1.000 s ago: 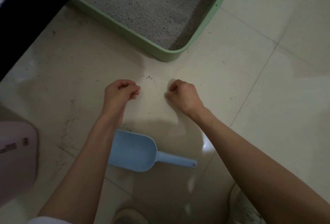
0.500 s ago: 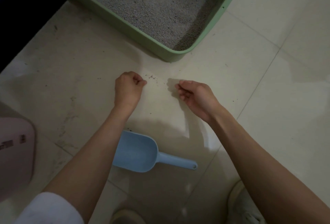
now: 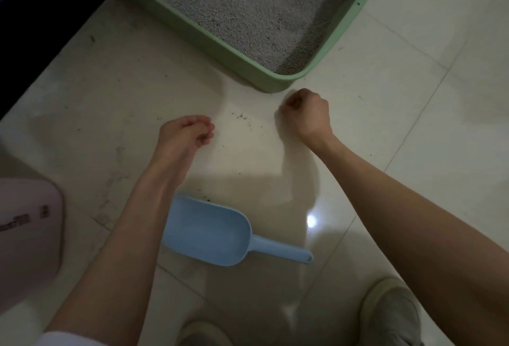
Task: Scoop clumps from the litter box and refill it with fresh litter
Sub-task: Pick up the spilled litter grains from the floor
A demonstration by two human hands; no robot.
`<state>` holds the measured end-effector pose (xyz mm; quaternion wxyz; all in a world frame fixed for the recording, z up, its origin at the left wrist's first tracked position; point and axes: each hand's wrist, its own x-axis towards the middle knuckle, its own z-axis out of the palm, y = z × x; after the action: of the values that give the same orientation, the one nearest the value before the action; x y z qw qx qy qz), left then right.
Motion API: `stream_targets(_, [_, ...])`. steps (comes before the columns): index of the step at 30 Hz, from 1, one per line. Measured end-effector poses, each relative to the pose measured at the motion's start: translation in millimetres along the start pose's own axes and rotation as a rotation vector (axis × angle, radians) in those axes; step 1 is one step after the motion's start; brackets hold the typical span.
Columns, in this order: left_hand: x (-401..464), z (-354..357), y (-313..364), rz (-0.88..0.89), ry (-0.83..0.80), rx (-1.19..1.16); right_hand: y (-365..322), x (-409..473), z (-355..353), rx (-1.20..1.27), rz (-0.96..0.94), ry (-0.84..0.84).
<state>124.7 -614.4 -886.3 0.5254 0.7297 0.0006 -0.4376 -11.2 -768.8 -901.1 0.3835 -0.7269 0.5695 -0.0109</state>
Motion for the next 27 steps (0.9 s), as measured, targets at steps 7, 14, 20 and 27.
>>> stream_targets(7, [-5,2,-20,0.111,0.064,0.613,-4,-2,3,0.009,0.001,-0.019])
stream_targets(14, [-4,13,-33,0.338,0.097,0.839,-18,-24,1,1.13,0.344,-0.217])
stream_targets(20, [1,11,-29,0.367,0.025,0.895,-18,-10,13,0.711,0.298,-0.048])
stream_targets(27, [-3,-7,-28,0.069,0.105,0.277,-32,-3,30,0.784,0.498,0.13])
